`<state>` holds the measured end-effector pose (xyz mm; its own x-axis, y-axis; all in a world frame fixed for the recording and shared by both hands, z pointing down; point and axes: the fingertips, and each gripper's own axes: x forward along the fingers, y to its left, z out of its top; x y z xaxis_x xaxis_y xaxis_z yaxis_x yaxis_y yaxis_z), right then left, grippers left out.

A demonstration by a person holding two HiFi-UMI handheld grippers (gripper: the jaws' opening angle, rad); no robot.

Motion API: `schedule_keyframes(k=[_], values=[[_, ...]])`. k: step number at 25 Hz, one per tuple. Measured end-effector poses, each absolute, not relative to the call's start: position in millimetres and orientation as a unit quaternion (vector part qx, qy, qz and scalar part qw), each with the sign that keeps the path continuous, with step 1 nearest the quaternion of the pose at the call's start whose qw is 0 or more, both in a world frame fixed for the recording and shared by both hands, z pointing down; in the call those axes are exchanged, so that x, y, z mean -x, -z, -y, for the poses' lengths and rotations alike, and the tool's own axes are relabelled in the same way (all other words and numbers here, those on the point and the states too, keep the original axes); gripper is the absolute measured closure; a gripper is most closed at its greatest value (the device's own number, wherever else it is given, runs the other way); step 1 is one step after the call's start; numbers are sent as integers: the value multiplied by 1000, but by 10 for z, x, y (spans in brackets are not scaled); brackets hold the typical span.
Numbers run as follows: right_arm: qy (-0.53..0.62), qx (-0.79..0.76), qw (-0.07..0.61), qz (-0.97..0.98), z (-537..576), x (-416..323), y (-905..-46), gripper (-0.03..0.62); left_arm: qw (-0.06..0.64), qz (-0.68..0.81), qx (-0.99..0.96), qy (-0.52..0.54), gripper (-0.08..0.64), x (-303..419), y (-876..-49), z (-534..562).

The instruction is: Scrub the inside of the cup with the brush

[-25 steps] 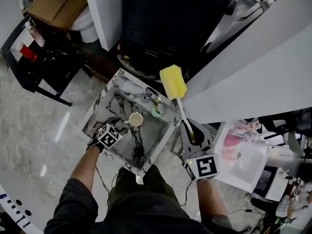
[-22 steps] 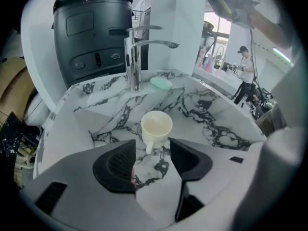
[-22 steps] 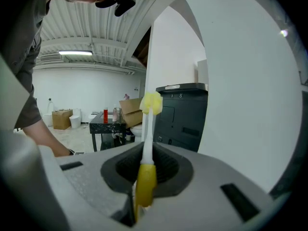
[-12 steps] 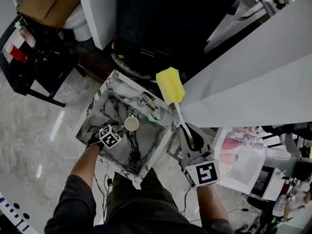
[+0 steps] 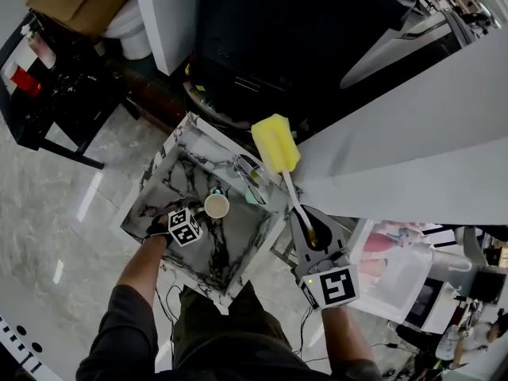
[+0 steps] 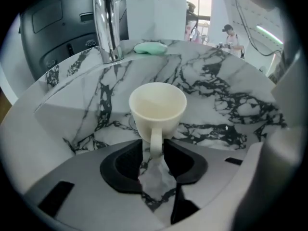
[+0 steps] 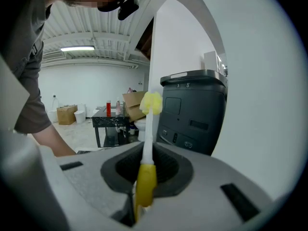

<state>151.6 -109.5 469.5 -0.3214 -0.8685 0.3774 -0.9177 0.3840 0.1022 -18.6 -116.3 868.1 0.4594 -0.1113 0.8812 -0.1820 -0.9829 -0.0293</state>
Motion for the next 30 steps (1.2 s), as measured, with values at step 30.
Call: schedule_keyframes(k=[30], values=[[-86,-521,179,830,1214,-1418,-4952,558,36,112,-907,-404,514,283,-7390,1487]])
